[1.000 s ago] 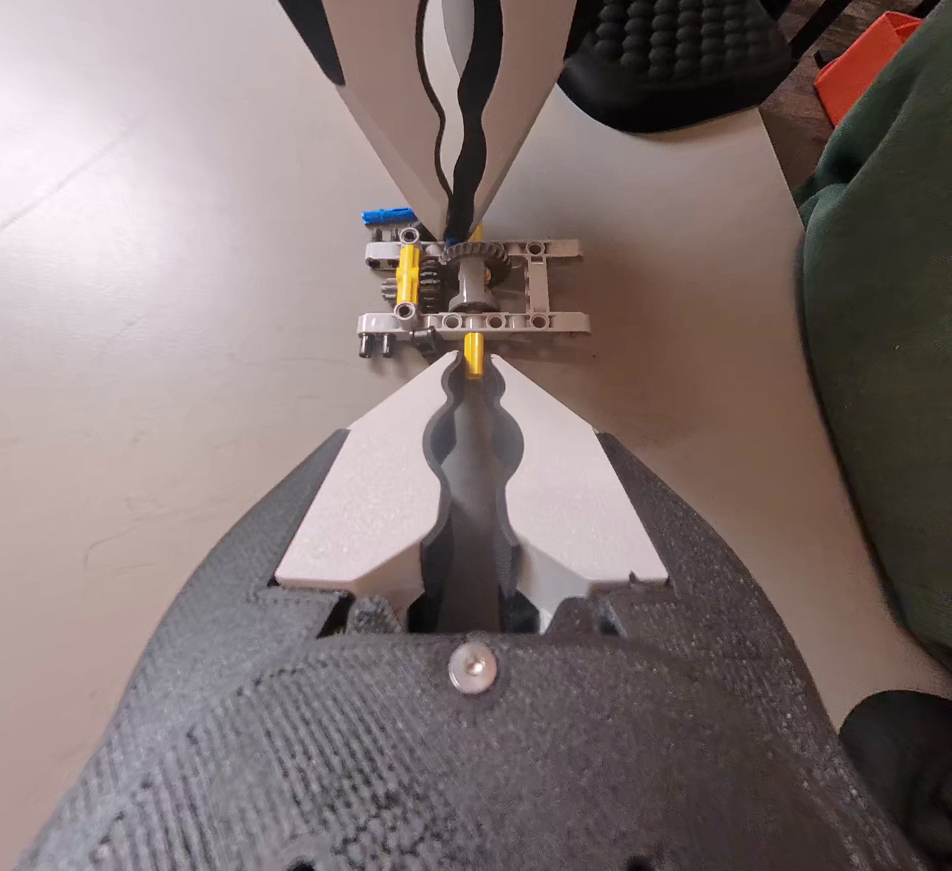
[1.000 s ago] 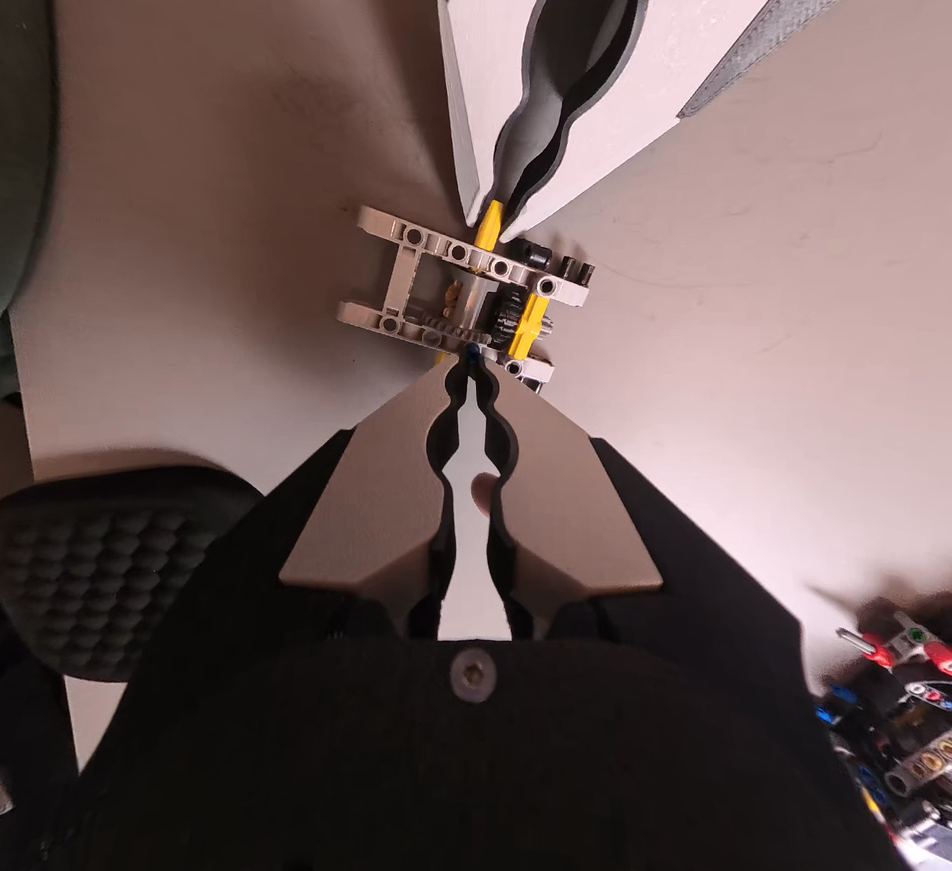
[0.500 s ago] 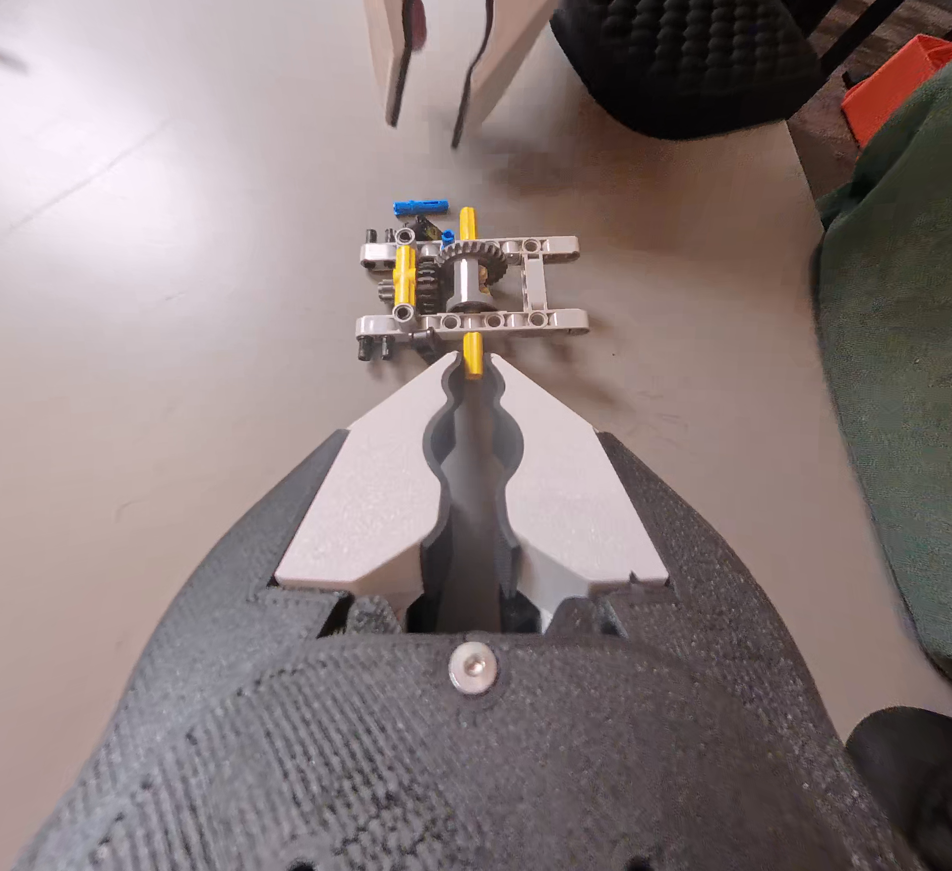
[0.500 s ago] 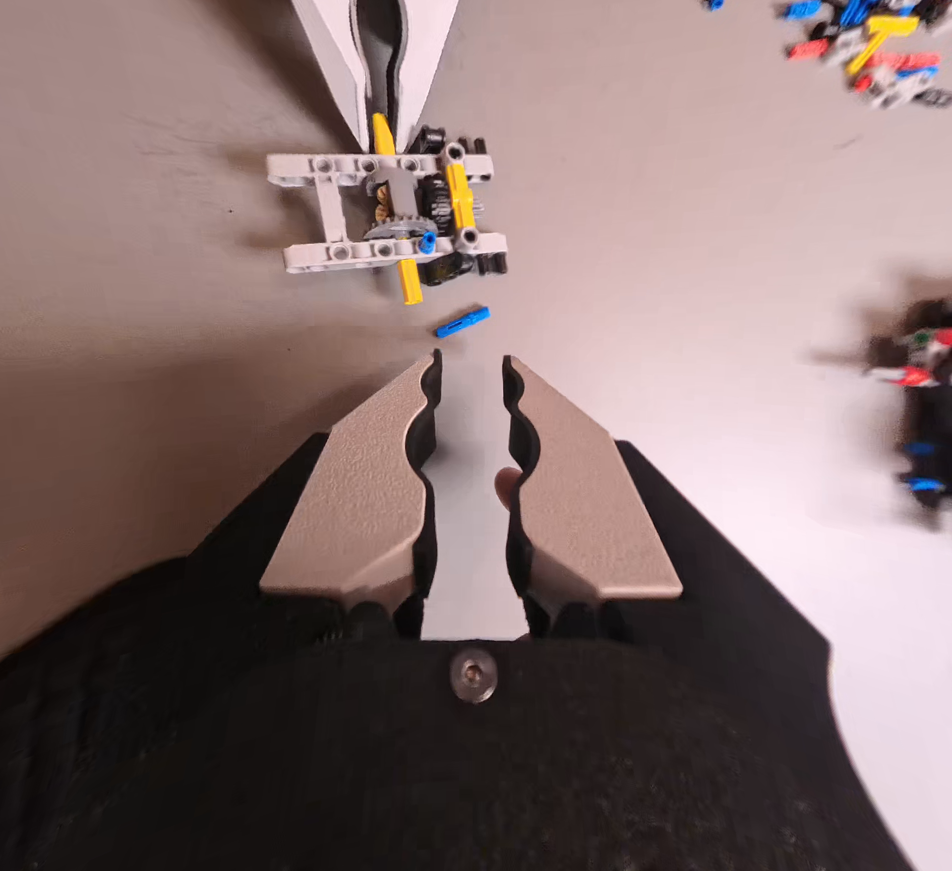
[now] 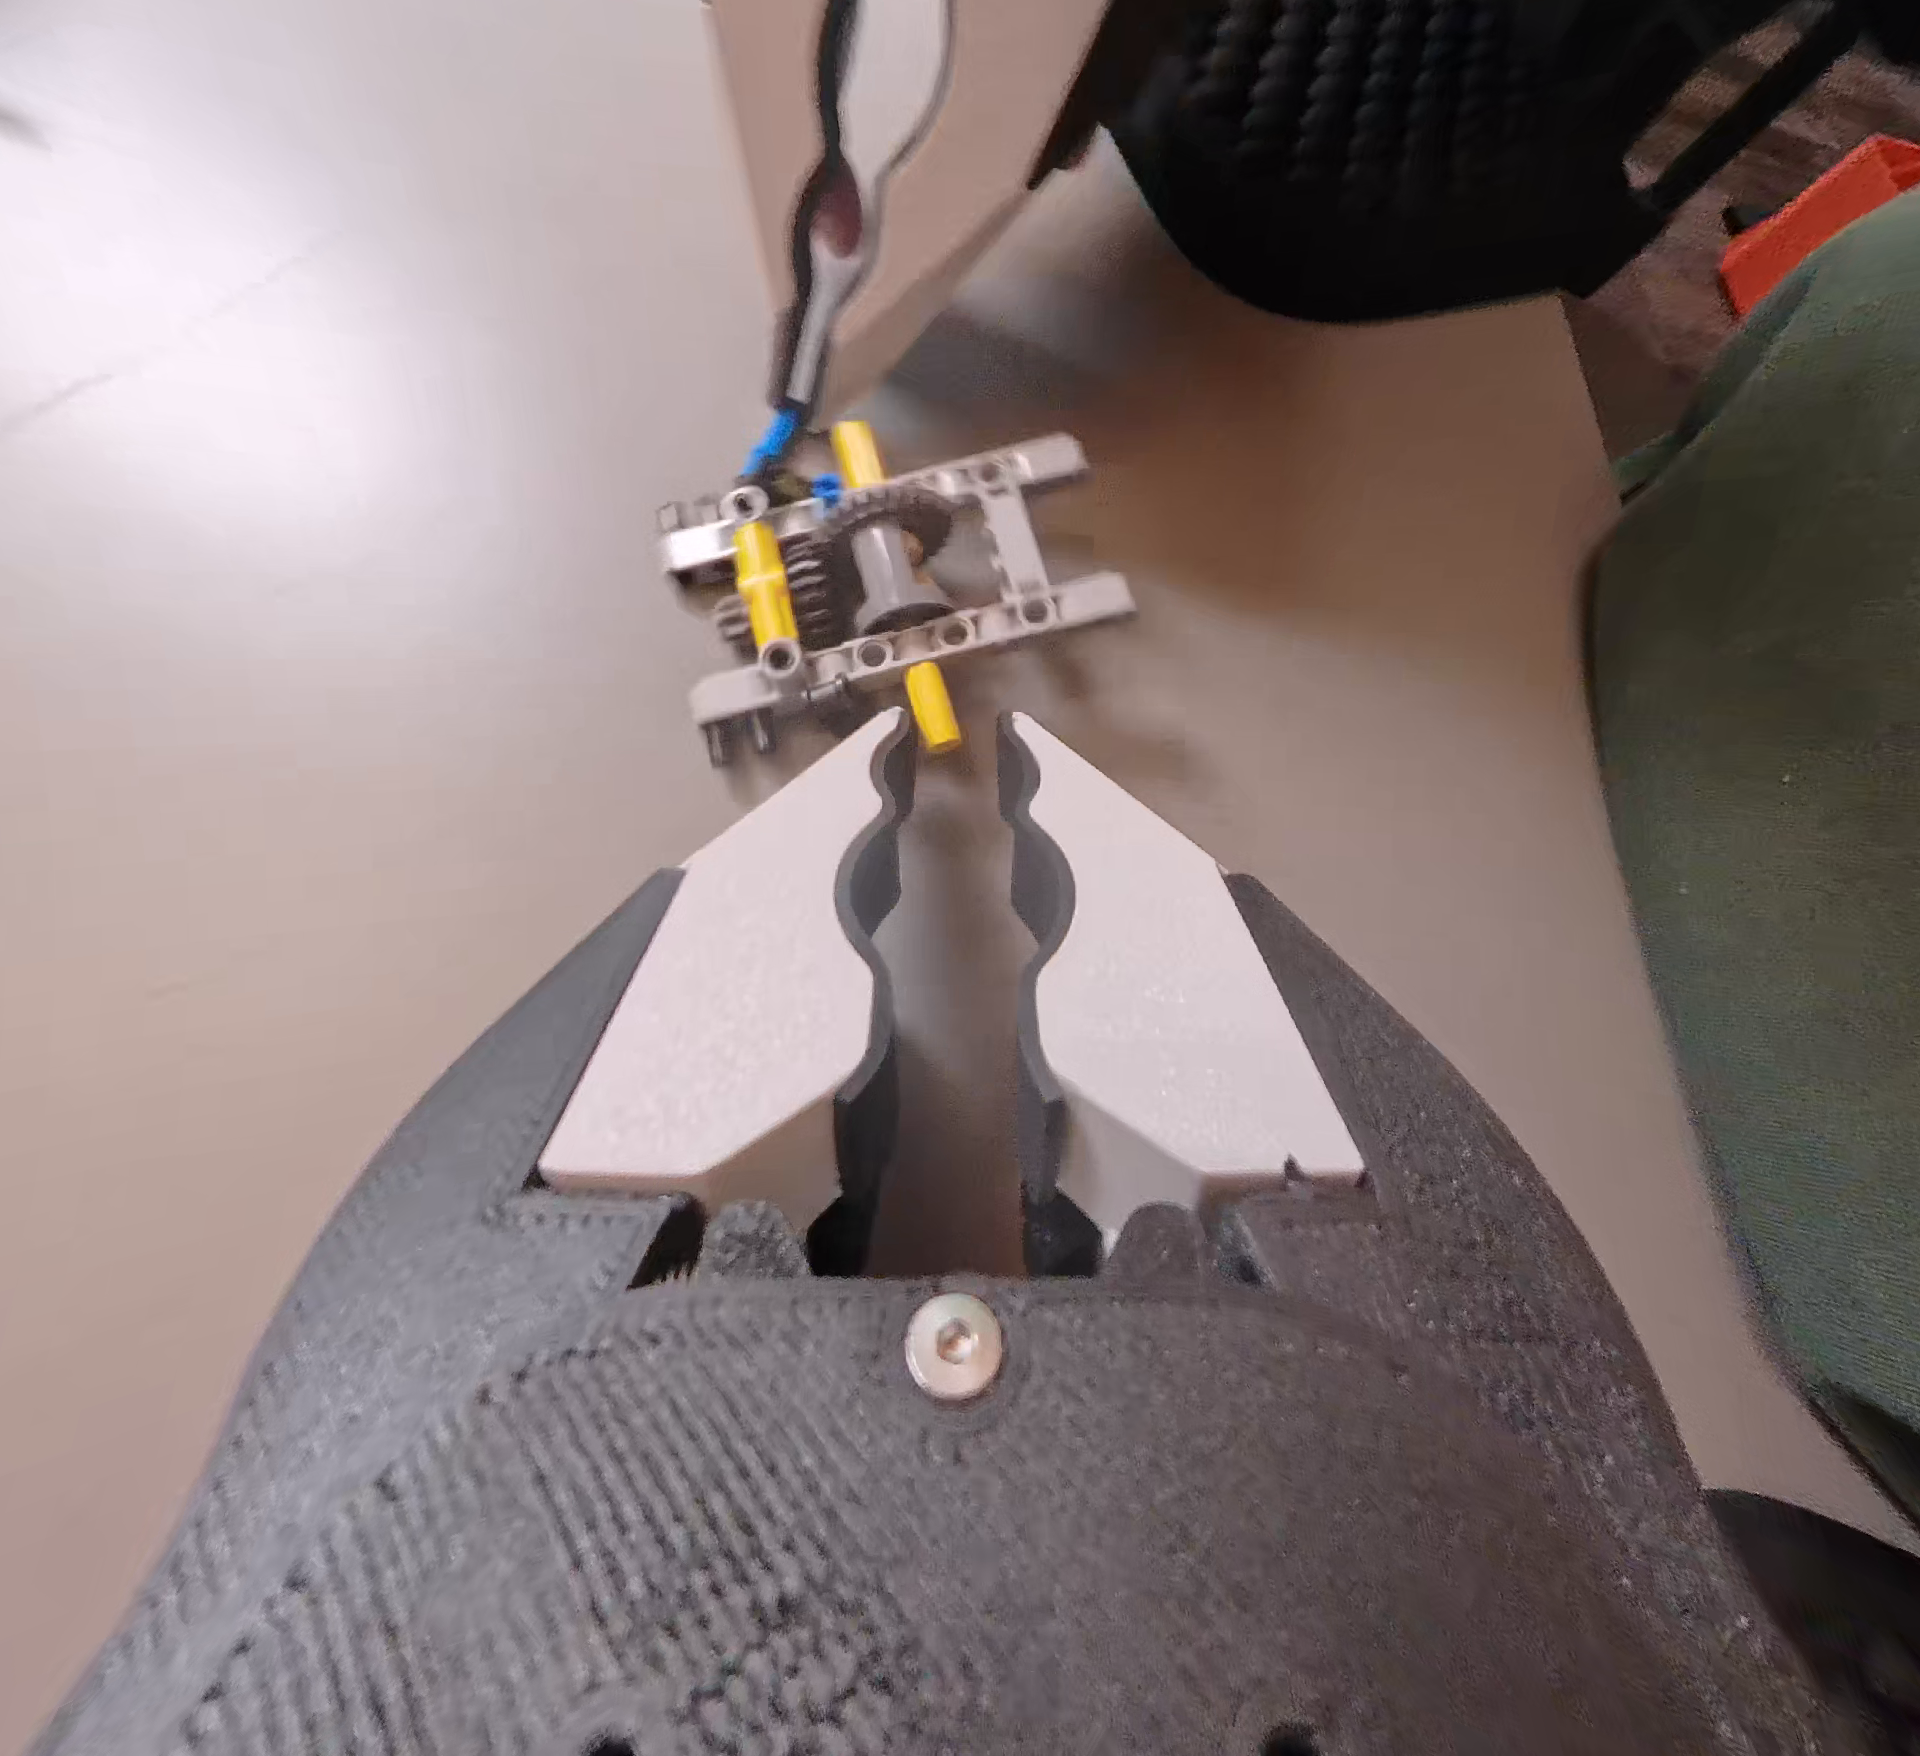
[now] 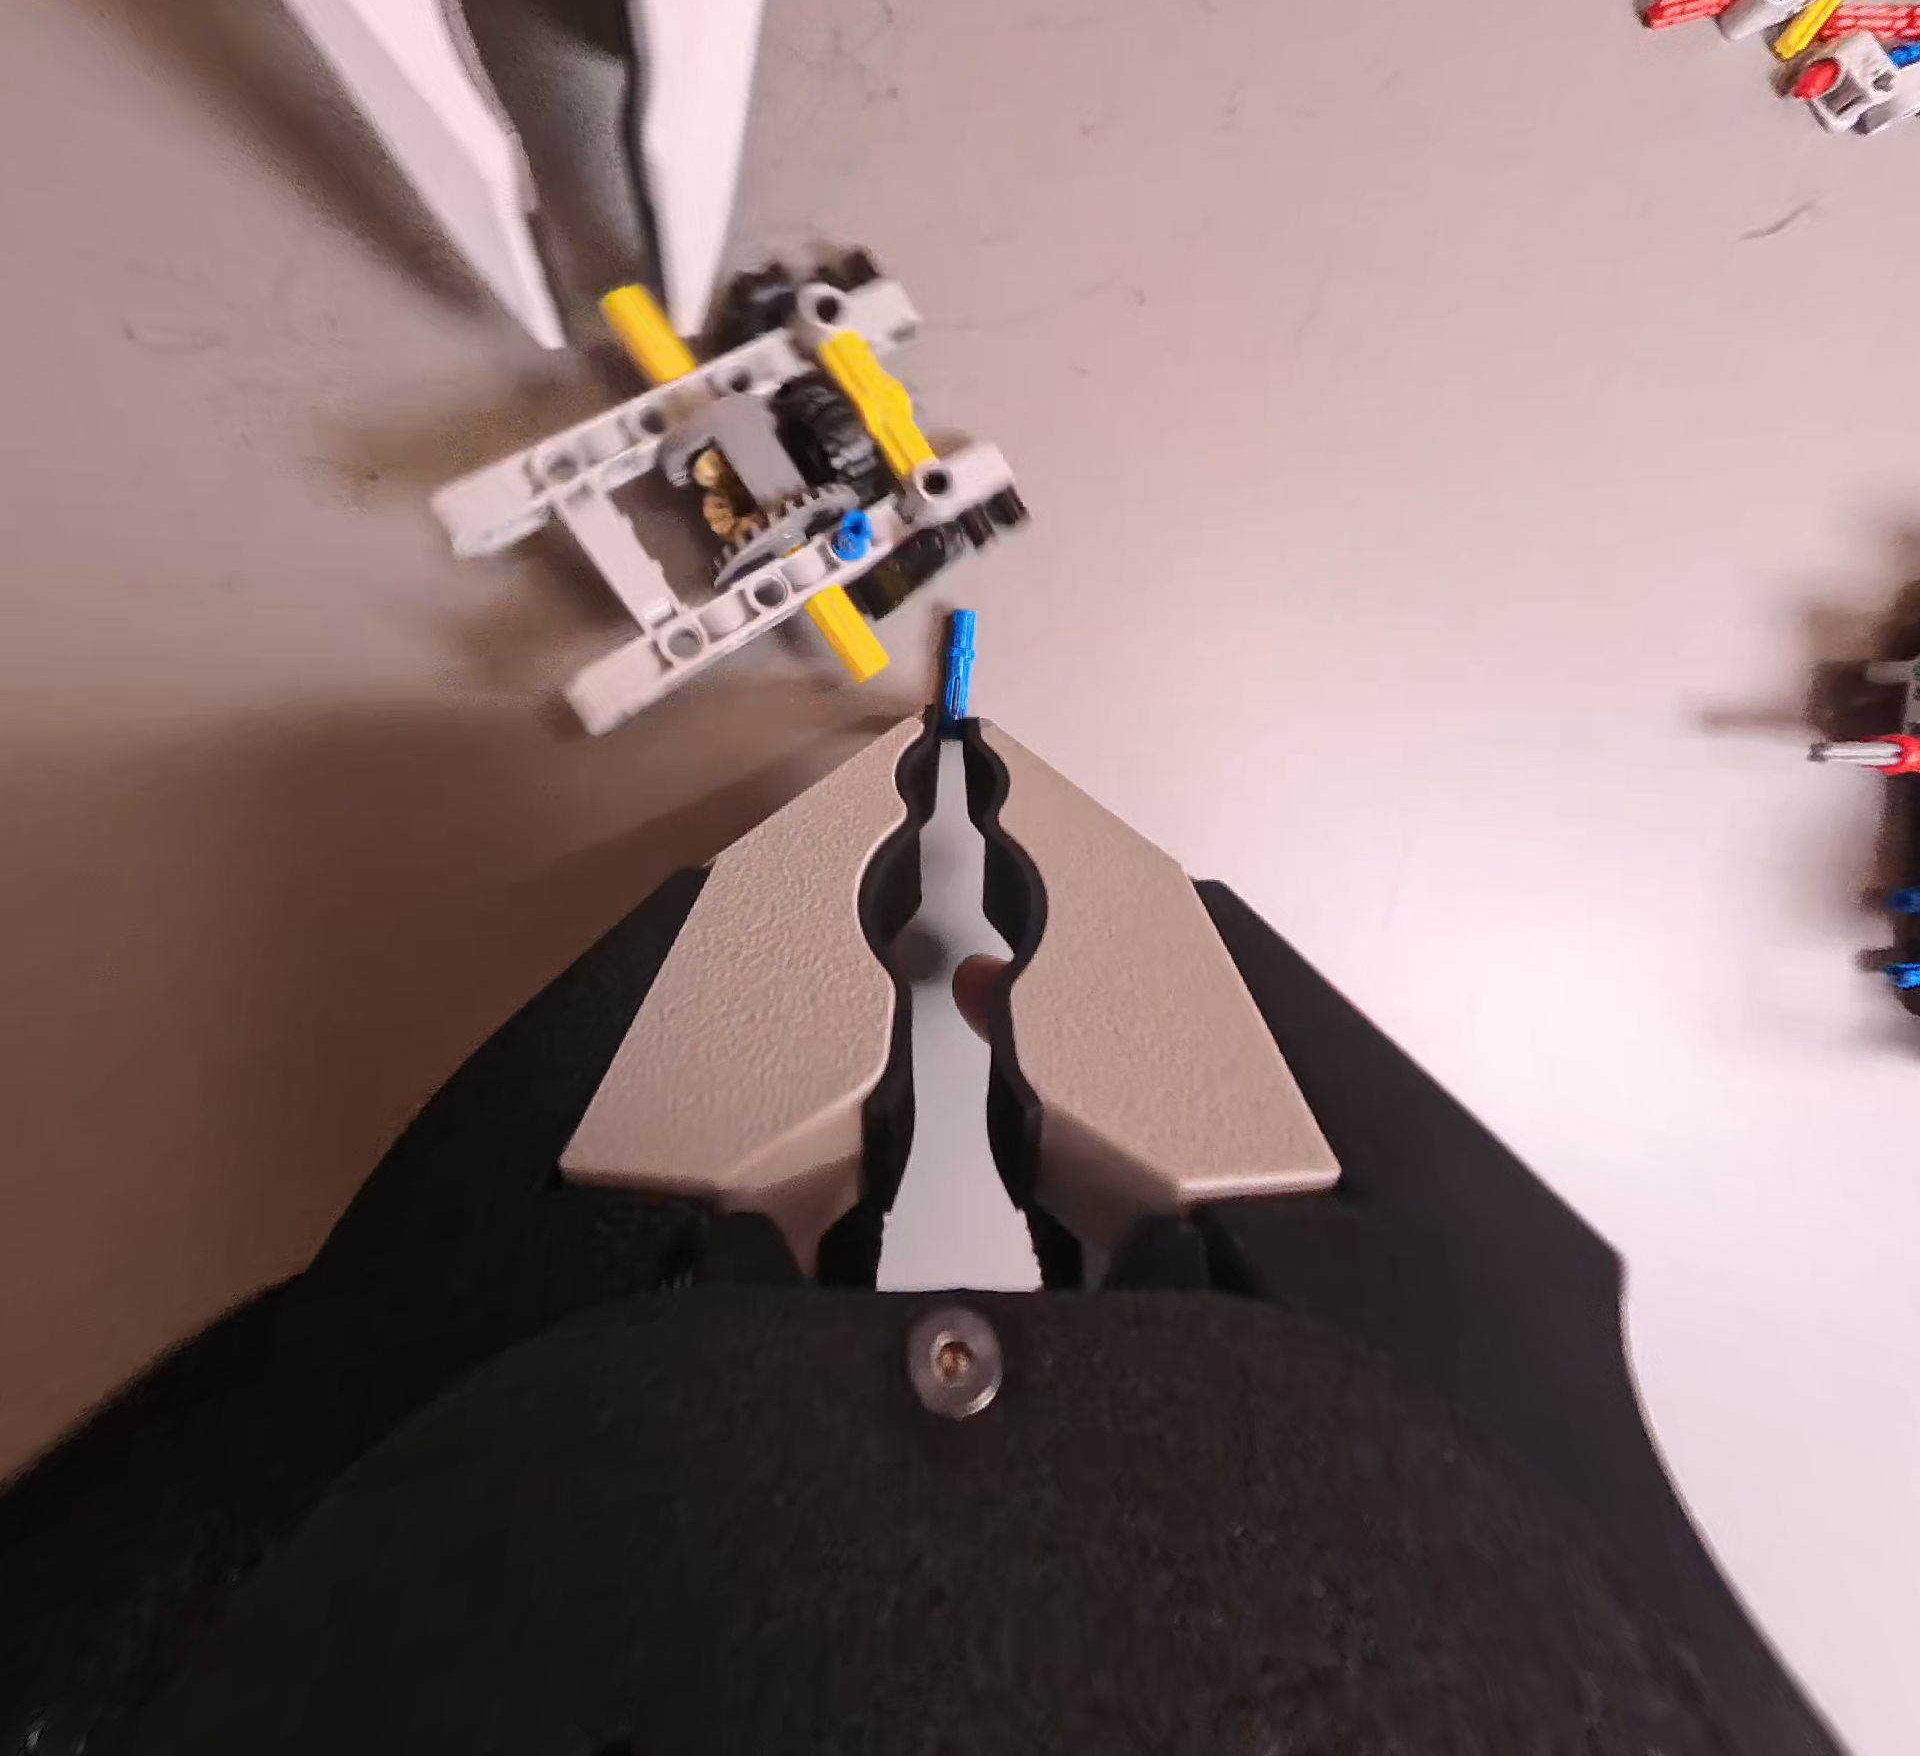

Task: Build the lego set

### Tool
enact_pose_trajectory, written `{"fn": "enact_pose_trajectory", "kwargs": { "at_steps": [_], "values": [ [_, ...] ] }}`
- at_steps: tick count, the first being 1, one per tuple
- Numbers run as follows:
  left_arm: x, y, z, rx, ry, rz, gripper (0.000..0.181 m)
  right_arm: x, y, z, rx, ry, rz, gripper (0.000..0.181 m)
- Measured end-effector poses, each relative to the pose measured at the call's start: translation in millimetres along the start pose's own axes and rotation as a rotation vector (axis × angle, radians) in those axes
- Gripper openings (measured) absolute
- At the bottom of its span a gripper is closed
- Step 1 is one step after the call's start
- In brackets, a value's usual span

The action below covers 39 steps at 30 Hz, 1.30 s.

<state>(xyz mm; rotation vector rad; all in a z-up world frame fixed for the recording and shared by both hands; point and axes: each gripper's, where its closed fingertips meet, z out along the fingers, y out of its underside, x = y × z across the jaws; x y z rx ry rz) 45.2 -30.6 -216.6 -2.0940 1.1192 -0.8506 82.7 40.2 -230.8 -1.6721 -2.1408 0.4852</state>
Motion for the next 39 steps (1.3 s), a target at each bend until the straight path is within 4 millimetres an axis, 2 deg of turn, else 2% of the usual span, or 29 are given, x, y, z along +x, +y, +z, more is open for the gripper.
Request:
{"fn": "enact_pose_trajectory", "kwargs": {
  "at_steps": [4,6,8,11,13,15,18,23,27,28,30,32,34,39],
  "values": [
    [41.4,-1.0,0.1,0.011,0.195,0.071,0.014,8.3,-6.2,-14.3,0.103,0.034,0.048,0.003],
    [49.9,-6.0,-9.6,0.057,0.245,0.113,0.013,10.0,-12.2,-26.9,0.196,0.069,0.071,0.003],
    [34.9,-12.5,-17.8,0.1,0.186,0.099,0.013,2.6,-18.7,-40.0,0.302,0.066,0.091,0.003],
    [-5.1,-14.1,-22.2,0.115,0.022,0.047,0.019,-21.8,-30.1,-56.0,0.467,-0.003,0.105,0.003],
    [-22.4,-10.6,-18.1,0.097,-0.05,0.064,0.037,-36.8,-37.5,-60.9,0.552,-0.045,0.12,0.003],
    [-25.1,-6.8,-9.1,0.061,-0.058,0.095,0.053,-47.7,-42.9,-59.9,0.601,-0.069,0.13,0.003],
    [-14.9,0.8,4.8,-0.005,-0.019,0.131,0.061,-57.3,-45.4,-51.1,0.614,-0.088,0.128,0.003],
    [9.8,7.3,9.2,-0.06,0.017,0.142,0.046,-58.4,-44.3,-46.3,0.59,-0.081,0.118,0.003],
    [44.9,11.7,7.4,-0.056,0.141,0.2,0.032,-59.8,-42.4,-45.7,0.578,-0.077,0.114,0.002],
    [48.6,9.0,5.1,-0.037,0.156,0.212,0.027,-60.6,-43.1,-46.3,0.582,-0.08,0.114,0.003],
    [41.8,-5.4,-0.5,0.035,0.115,0.197,0.02,-62.6,-46.3,-48.4,0.601,-0.088,0.116,0.003],
    [35.7,-29.8,-11.0,0.167,0.091,0.14,0.021,-66.1,-52.0,-51.1,0.629,-0.096,0.107,0.003],
    [37.8,-52.9,-24.1,0.308,0.121,0.08,0.018,-68.2,-61.2,-56.2,0.68,-0.087,0.092,0.003],
    [45.0,-74.3,-38.4,0.448,0.14,0.066,0.005,-68.6,-85.1,-72.1,0.826,-0.04,0.088,0.003]
  ]
}}
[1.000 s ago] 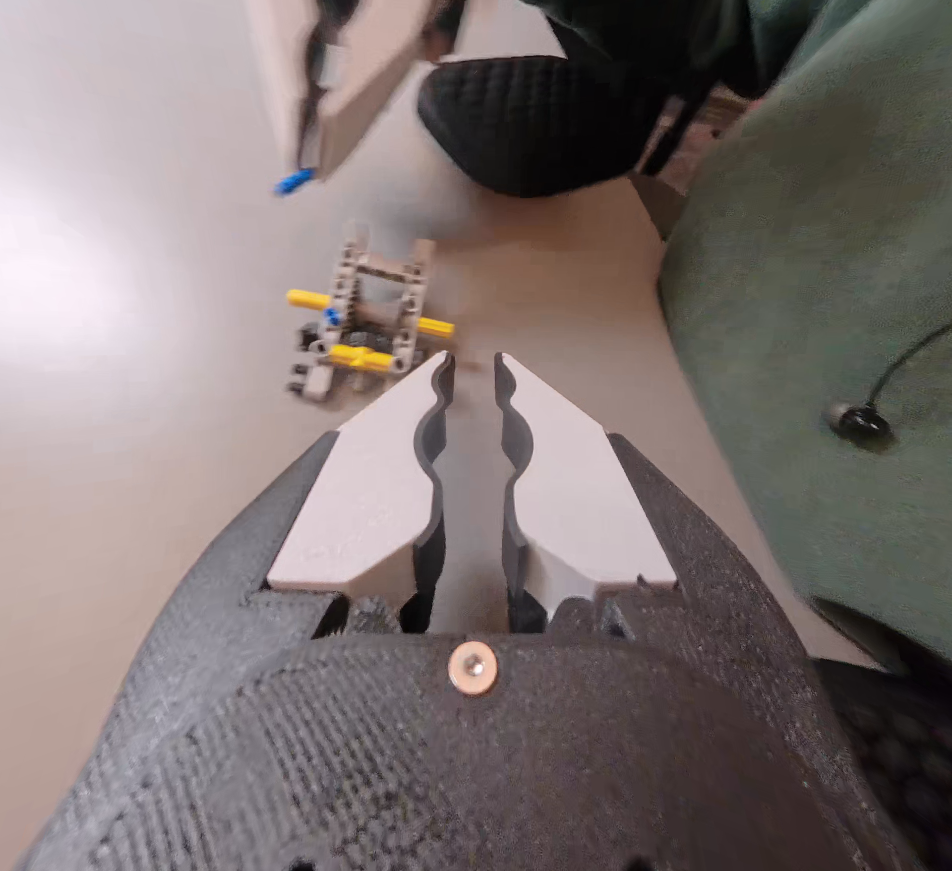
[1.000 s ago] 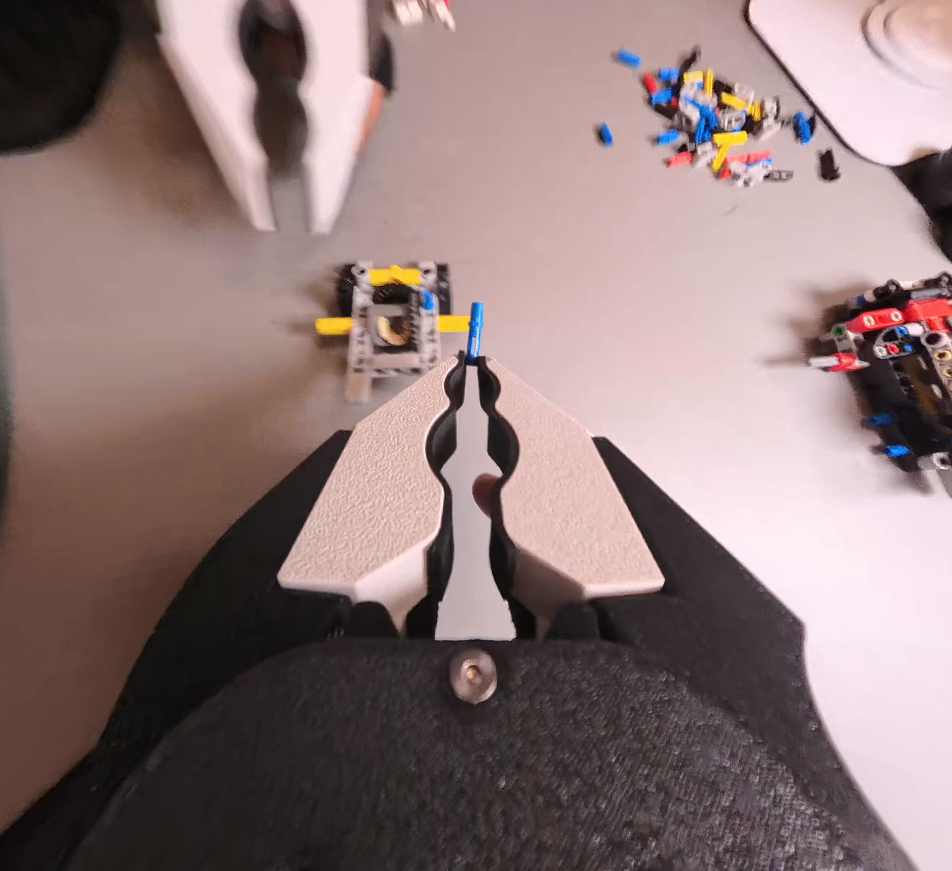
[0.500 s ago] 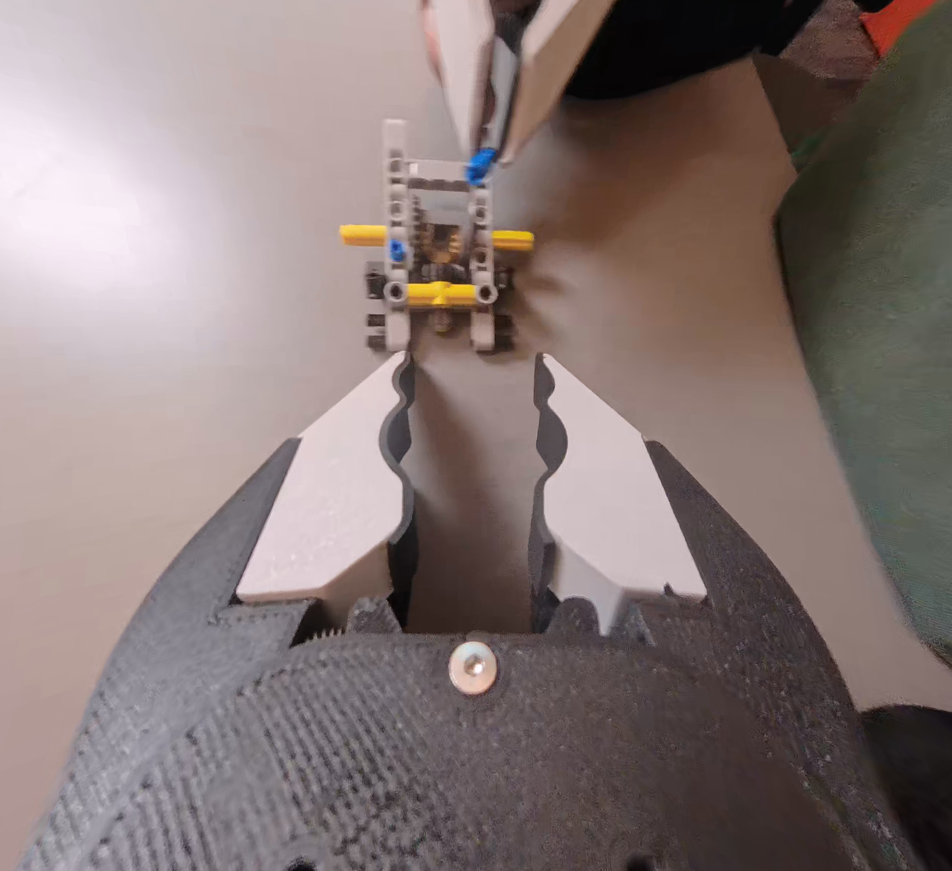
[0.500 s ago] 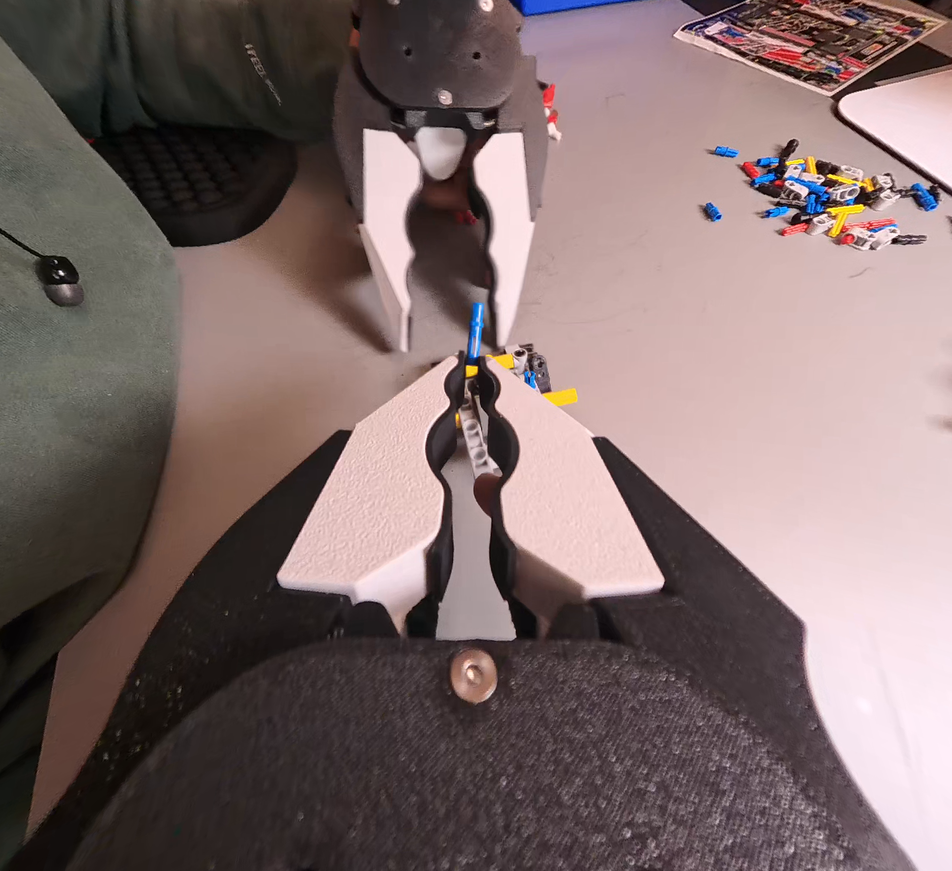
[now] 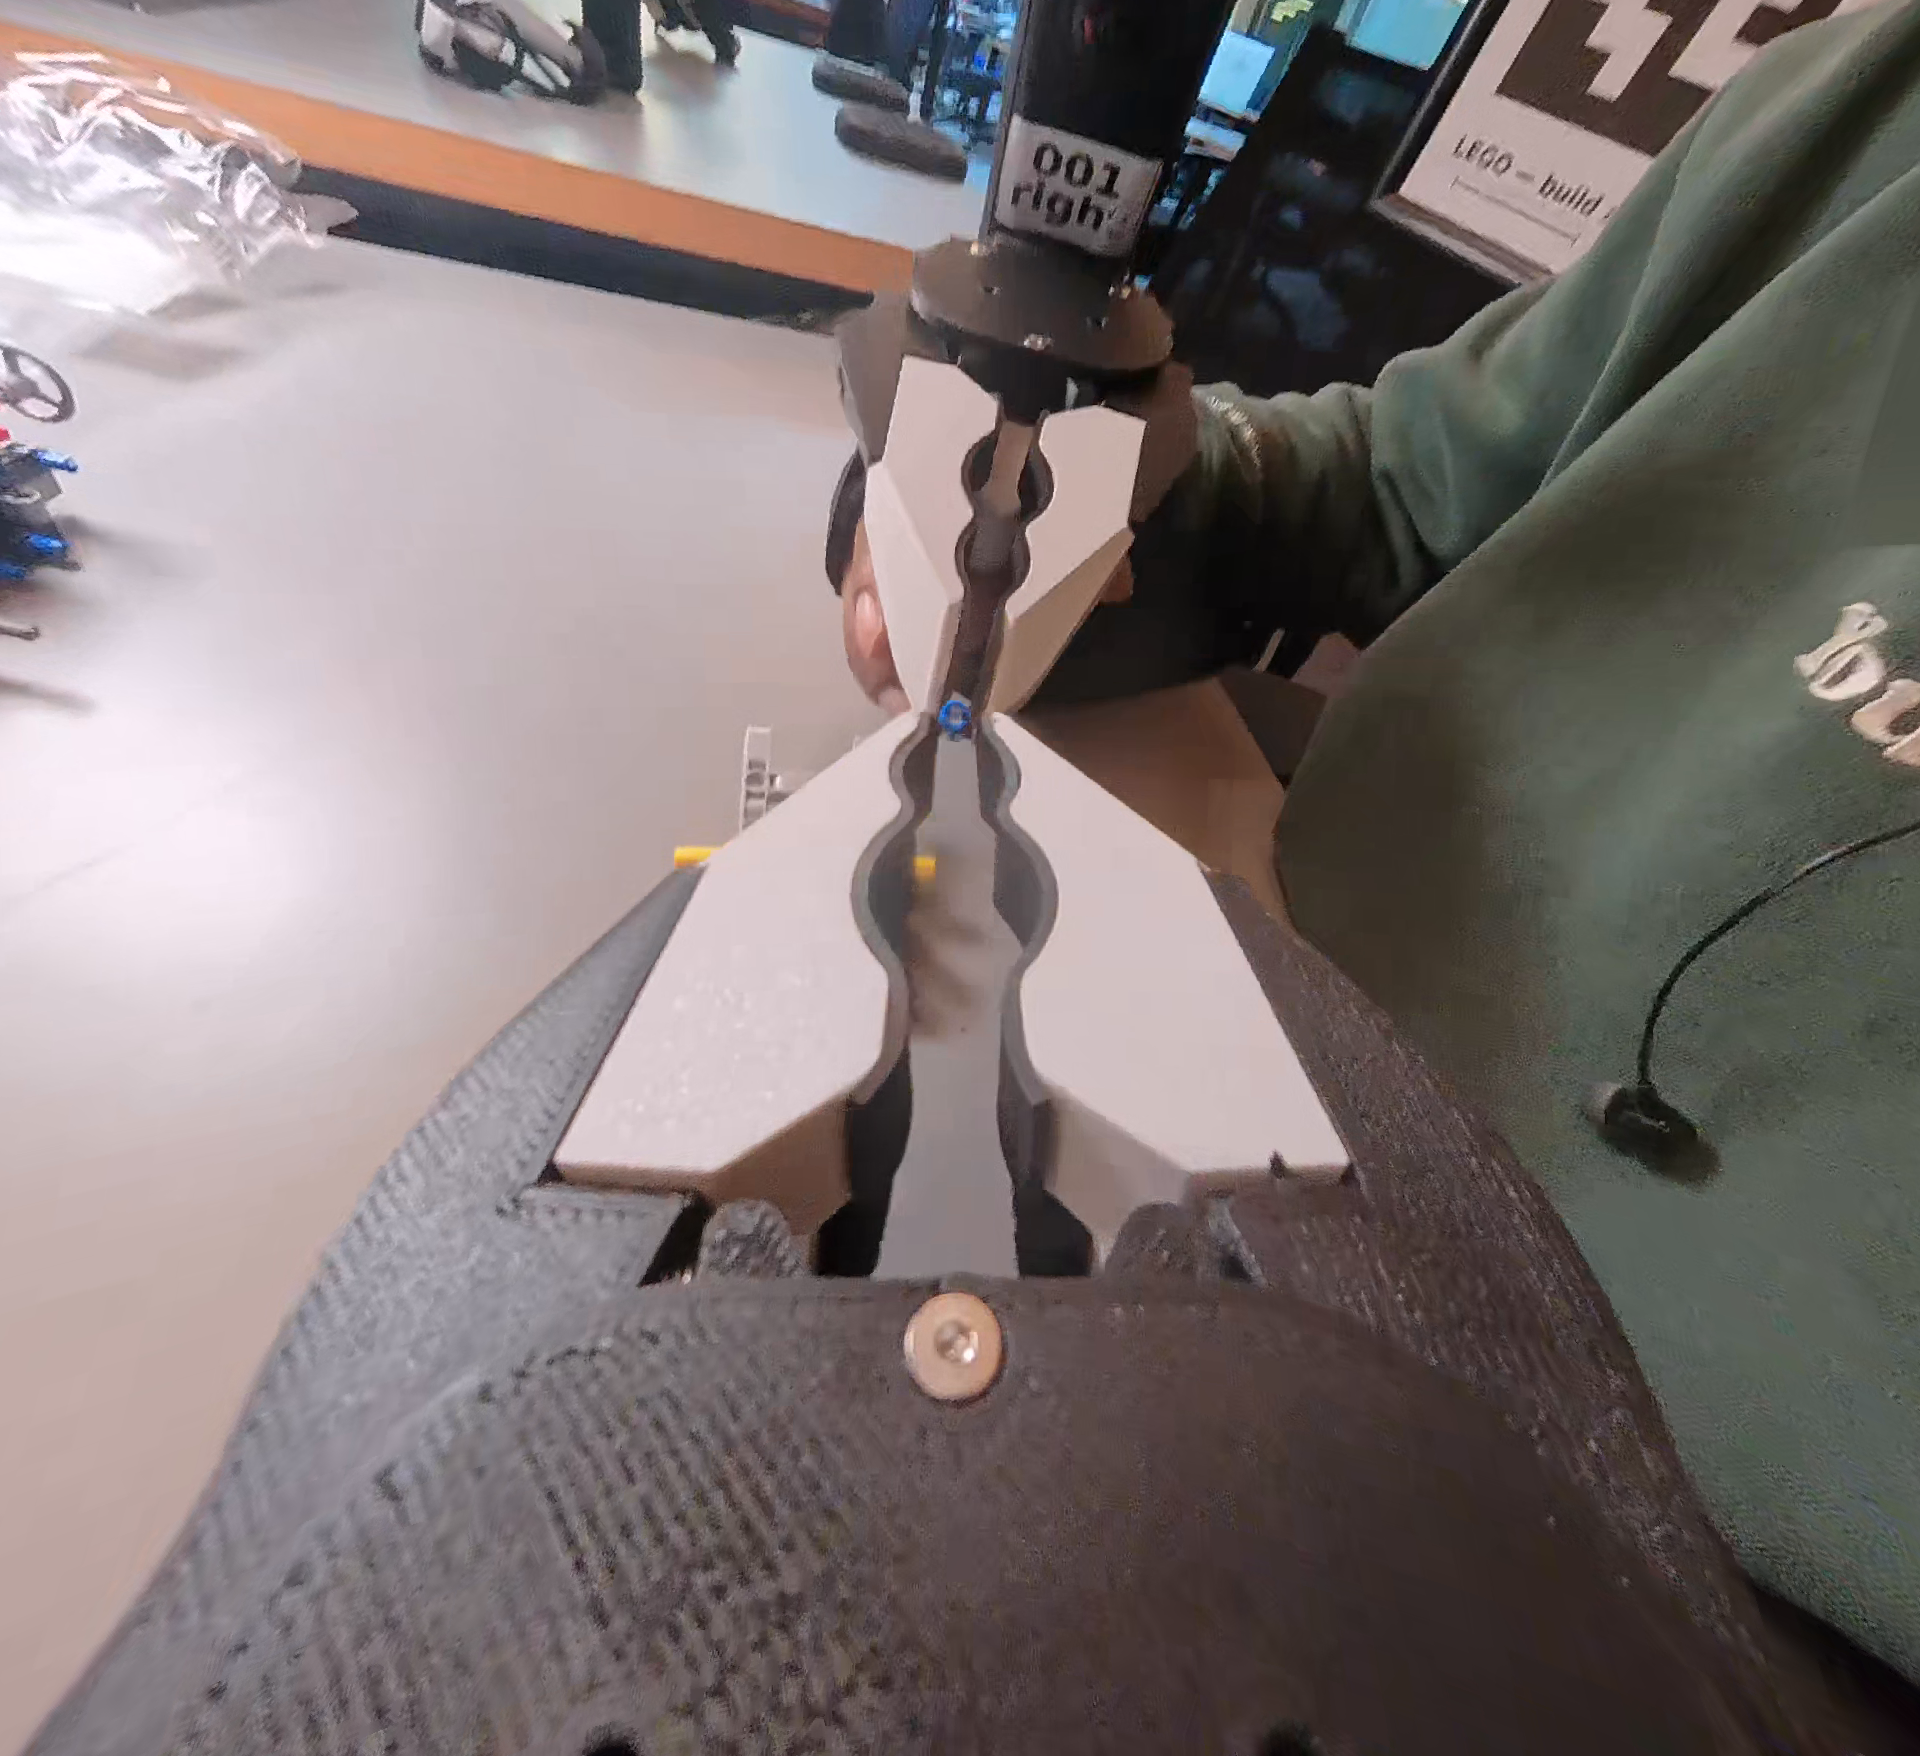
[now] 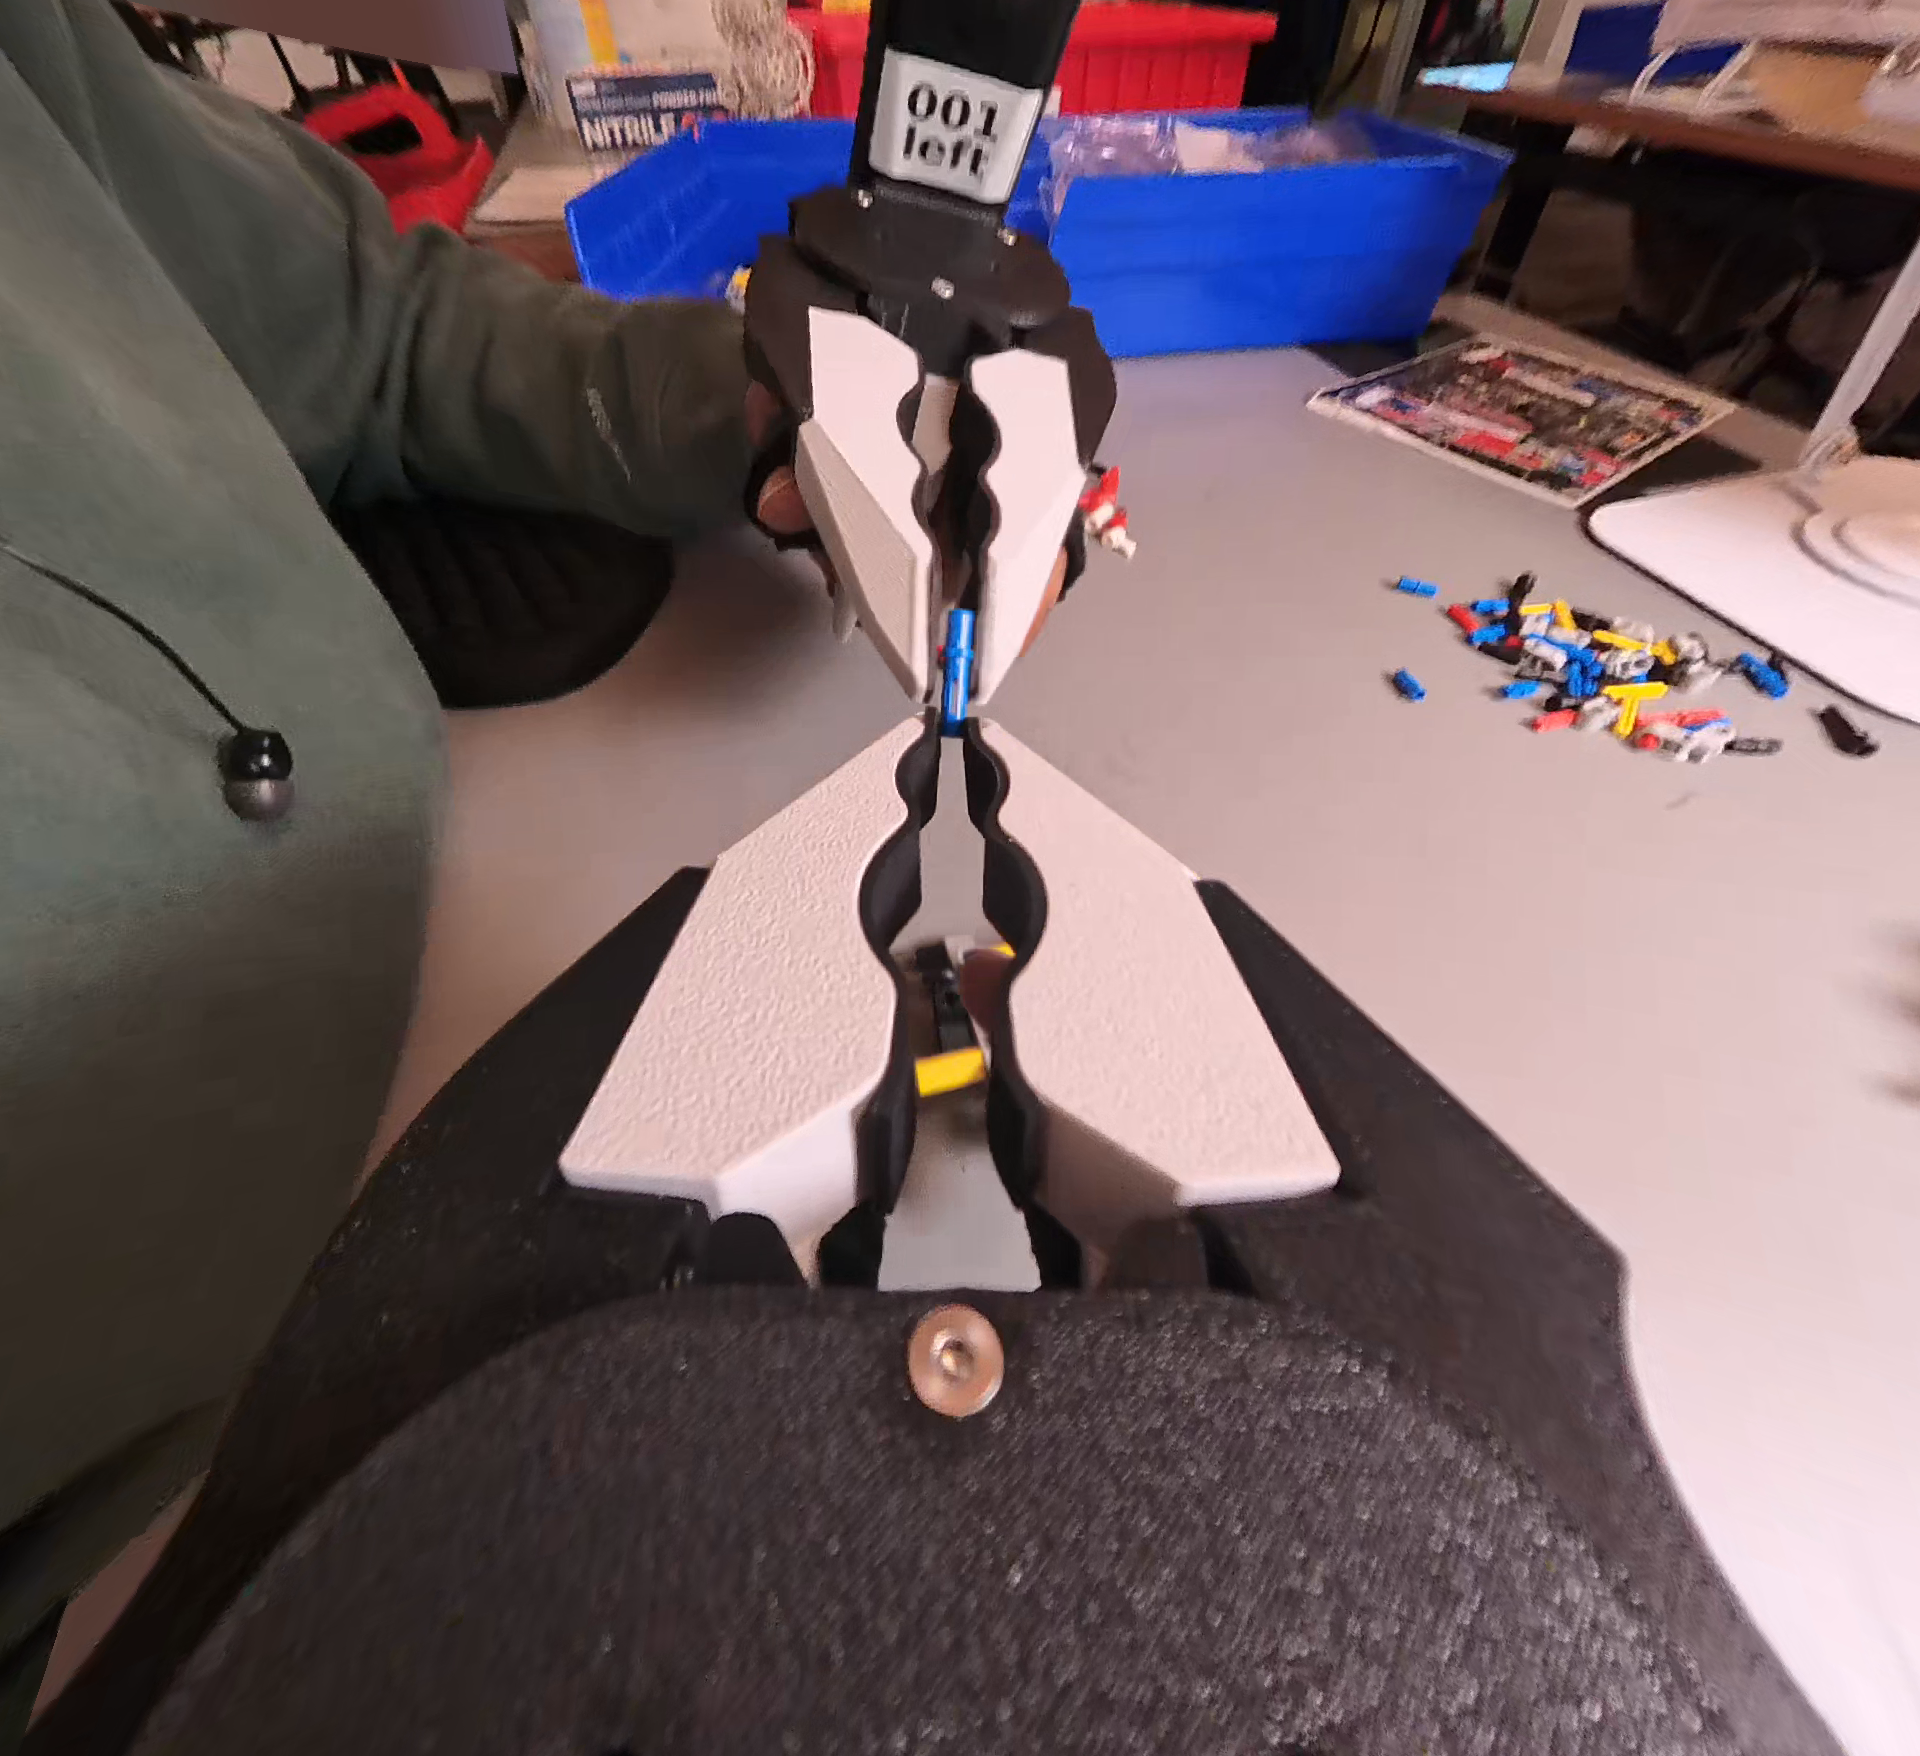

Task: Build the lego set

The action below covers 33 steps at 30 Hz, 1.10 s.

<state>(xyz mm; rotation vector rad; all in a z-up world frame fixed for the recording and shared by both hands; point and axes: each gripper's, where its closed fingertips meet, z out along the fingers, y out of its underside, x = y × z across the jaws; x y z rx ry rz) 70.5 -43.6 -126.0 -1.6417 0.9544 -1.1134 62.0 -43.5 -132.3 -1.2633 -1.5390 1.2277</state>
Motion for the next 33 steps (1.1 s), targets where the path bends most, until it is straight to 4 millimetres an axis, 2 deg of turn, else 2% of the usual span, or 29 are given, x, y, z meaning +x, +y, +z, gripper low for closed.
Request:
{"fn": "enact_pose_trajectory", "kwargs": {
  "at_steps": [4,7,10,15,19,23,26,29,33],
  "values": [
    [1.5,-7.8,-1.5,0.038,0.01,-0.012,0.003,-1.4,-7.1,3.3,0.029,0.026,-0.018,0.003],
    [-0.8,1.4,-0.2,-0.006,0.027,-0.049,0.003,-0.8,2.2,6.7,-0.036,0.05,-0.08,0.004],
    [4.5,7.5,0.0,-0.043,0.101,-0.116,0.003,-2.9,4.4,3.2,-0.093,0.044,-0.177,0.013],
    [24.3,15.0,-0.3,-0.11,0.267,-0.156,0.003,-21.5,2.2,0.1,-0.203,-0.118,-0.343,0.017],
    [31.2,10.7,-3.6,-0.087,0.331,-0.191,0.003,-30.6,-2.0,3.4,-0.254,-0.191,-0.409,0.016],
    [30.9,3.0,-6.5,-0.034,0.342,-0.234,0.003,-26.1,-10.5,10.1,-0.196,-0.11,-0.444,0.025],
    [28.7,4.2,-4.0,-0.034,0.337,-0.259,0.003,-17.4,-13.7,18.0,-0.159,0.024,-0.565,0.037],
    [26.9,2.6,-6.0,-0.018,0.344,-0.293,0.003,-16.6,-16.9,21.1,-0.137,0.098,-0.672,0.034],
    [29.5,0.0,-7.5,-0.011,0.383,-0.344,0.003,-19.5,-20.0,20.9,-0.111,0.102,-0.694,0.032]
  ]
}}
